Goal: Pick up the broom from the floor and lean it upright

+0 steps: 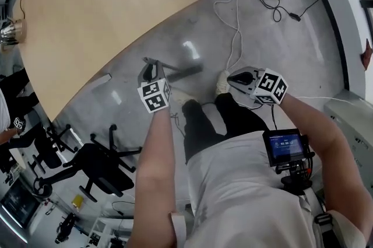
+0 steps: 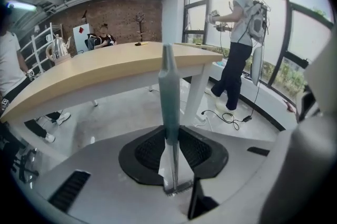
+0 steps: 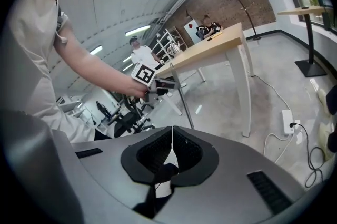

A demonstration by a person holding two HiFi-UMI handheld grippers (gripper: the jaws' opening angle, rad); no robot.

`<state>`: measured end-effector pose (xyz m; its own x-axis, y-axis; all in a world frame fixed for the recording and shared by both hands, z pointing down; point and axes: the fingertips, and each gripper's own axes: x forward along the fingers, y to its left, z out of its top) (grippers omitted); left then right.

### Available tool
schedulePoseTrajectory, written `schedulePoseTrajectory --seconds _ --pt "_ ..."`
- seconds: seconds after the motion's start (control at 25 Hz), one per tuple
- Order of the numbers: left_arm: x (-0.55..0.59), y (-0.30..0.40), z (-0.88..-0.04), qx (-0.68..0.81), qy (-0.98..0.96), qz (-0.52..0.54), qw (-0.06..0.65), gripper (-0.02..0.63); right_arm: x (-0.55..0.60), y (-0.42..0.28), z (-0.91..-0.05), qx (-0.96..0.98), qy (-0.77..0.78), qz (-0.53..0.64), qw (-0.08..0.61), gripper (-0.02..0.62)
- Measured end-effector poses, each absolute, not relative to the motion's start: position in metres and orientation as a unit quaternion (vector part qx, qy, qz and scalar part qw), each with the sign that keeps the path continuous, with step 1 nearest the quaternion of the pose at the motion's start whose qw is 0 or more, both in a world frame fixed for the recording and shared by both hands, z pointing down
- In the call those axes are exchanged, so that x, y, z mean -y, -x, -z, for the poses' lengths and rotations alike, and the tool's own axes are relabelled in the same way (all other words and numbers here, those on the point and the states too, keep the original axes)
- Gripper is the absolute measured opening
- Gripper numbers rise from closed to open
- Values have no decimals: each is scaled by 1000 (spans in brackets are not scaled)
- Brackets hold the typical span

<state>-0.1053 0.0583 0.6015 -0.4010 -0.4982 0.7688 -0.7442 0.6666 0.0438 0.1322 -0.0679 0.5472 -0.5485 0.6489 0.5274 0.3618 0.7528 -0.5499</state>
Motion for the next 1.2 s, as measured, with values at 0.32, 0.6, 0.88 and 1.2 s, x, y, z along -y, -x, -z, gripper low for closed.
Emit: schedulePoseTrajectory --seconds 0.32,0.6,0.88,1.2 --pt "-51 165 -605 851 -323 -148 387 86 86 -160 -554 861 266 -205 382 18" --pt "-51 177 -607 856 -315 -166 376 91 102 -157 -554 868 240 -219 375 18" --pt "-54 172 -616 851 -311 -184 380 171 108 -161 -554 871 231 -216 374 18" --pt "-11 179 -633 867 -299 -152 369 295 107 -177 -557 865 233 -212 390 17"
